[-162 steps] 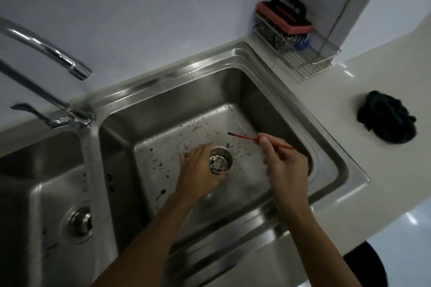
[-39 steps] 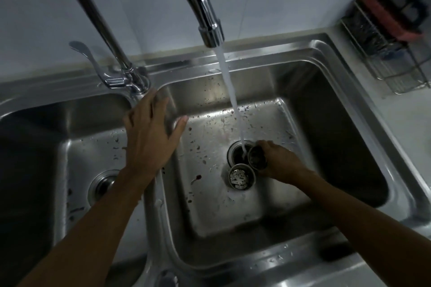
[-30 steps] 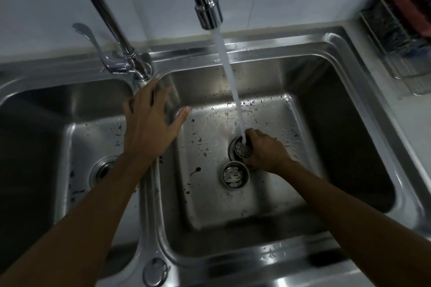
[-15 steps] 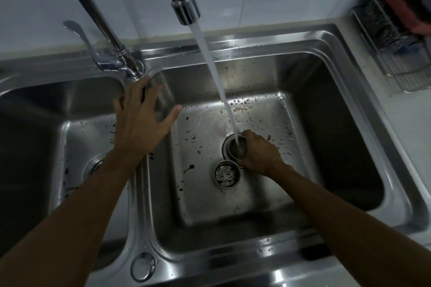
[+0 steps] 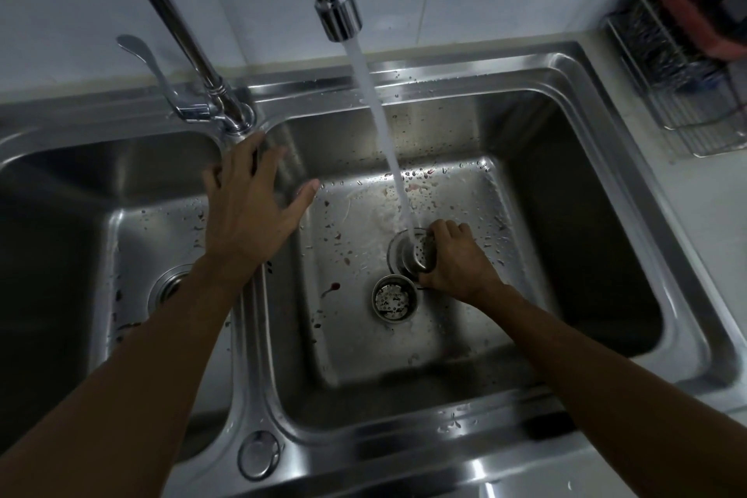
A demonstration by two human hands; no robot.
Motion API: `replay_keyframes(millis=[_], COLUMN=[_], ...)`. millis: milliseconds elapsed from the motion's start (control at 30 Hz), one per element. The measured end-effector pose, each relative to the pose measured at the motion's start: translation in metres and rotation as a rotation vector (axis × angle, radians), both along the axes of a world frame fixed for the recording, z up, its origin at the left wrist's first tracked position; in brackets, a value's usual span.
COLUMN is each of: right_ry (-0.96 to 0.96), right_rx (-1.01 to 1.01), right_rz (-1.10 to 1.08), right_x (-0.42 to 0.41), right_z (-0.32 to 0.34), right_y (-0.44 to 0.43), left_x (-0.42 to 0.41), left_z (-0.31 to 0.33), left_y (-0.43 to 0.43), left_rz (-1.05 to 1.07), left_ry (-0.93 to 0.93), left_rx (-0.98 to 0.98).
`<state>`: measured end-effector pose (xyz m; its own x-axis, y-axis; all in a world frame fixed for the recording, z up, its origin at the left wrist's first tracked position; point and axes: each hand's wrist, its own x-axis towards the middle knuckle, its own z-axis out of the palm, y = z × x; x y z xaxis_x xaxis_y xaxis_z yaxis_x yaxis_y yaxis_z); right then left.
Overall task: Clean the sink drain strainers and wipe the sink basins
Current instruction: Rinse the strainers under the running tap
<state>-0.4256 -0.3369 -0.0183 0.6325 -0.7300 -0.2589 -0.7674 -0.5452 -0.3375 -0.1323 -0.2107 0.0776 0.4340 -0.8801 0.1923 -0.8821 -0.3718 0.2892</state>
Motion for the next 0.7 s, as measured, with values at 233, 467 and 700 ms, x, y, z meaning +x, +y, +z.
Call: replay_keyframes(millis=[233, 467, 700], right_ry=[0.016, -0.068, -0.109], right_rx=[0.022, 0.257, 0.188], right_rz=[-0.003, -0.111, -0.102], right_x=[0.001, -0.009, -0.015], right_z=[0.0, 0.007, 0.012], right_y=[0.002, 0.002, -0.001], left_x=[0.002, 0.001, 0.003], left_z=[-0.001, -0.004, -0.005], left_y=[0.0, 0.002, 0.001], left_rz=[-0.009, -0.016, -0.018], left_ry=[0.004, -0.015, -0.003], left_rx=[-0.001, -0.057, -0.047])
